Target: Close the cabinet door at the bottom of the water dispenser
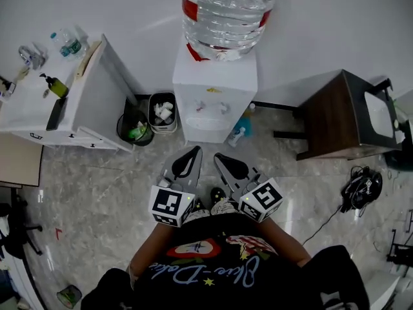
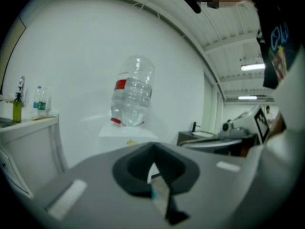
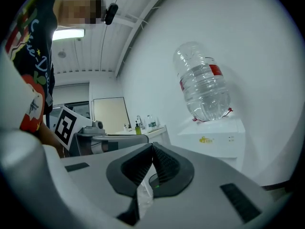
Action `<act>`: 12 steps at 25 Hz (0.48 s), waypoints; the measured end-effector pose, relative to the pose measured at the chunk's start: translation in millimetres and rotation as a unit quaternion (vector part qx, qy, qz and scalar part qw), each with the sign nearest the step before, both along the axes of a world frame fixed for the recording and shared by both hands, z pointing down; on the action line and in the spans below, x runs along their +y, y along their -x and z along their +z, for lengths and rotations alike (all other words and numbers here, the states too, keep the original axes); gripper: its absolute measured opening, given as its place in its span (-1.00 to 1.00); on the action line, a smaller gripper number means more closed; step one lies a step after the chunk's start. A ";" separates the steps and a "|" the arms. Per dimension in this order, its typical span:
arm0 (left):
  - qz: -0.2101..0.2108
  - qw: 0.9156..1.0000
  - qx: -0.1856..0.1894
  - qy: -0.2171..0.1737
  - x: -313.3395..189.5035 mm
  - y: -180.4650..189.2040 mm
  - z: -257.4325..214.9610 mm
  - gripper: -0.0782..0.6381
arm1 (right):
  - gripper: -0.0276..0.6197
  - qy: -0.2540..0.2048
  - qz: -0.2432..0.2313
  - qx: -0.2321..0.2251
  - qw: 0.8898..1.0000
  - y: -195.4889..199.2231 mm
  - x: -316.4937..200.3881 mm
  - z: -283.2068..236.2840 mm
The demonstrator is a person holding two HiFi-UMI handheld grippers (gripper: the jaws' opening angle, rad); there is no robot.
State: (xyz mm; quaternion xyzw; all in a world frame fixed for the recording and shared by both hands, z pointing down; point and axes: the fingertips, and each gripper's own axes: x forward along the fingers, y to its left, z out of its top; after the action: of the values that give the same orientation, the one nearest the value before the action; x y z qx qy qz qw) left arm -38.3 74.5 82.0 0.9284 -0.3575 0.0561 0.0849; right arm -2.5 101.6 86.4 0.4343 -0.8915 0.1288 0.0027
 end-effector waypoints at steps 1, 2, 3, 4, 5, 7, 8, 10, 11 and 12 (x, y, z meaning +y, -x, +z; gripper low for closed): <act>0.003 1.000 0.002 0.001 1.6 -1.6 -0.8 -0.79 | -0.87 0.001 0.006 -0.004 1.000 -3.1 2.4 -1.0; 0.006 1.000 0.006 0.004 2.5 -3.4 -1.5 -0.79 | -0.87 0.002 0.011 -0.008 1.000 -6.5 3.7 -1.9; 0.009 1.000 0.010 0.007 3.4 -5.4 -2.4 -0.79 | -0.87 0.002 0.016 -0.011 1.000 -9.7 4.5 -2.9; 0.014 1.000 0.015 0.010 4.9 -7.9 -3.3 -0.79 | -0.87 0.001 0.020 -0.011 1.000 -12.5 5.2 -4.3; 0.022 1.000 0.018 0.013 7.2 -10.7 -3.9 -0.79 | -0.87 0.000 0.023 -0.011 1.000 -14.8 6.0 -5.9; 0.036 0.999 0.017 0.014 11.9 -16.1 -4.0 -0.79 | -0.87 -0.003 0.030 -0.012 0.999 -18.3 7.4 -8.3; 0.041 0.999 0.015 0.014 13.7 -18.3 -3.5 -0.79 | -0.87 -0.004 0.034 -0.013 0.999 -19.9 8.0 -8.9; 0.046 0.999 0.014 0.019 17.2 -21.7 -1.1 -0.79 | -0.87 -0.003 0.039 -0.015 0.999 -23.0 10.3 -9.1; 0.047 0.999 0.015 0.021 18.1 -23.4 -0.4 -0.79 | -0.87 -0.003 0.041 -0.015 0.999 -24.6 11.1 -9.5; 0.048 0.998 0.017 0.023 17.8 -25.2 -0.6 -0.79 | -0.87 -0.004 0.042 -0.014 0.999 -26.1 10.9 -10.1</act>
State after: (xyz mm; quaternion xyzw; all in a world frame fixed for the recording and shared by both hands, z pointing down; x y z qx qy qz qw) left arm -13.2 92.3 81.4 0.9430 -0.3099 0.0524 0.1092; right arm 23.6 112.5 76.4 0.4691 -0.8731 0.1319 -0.0170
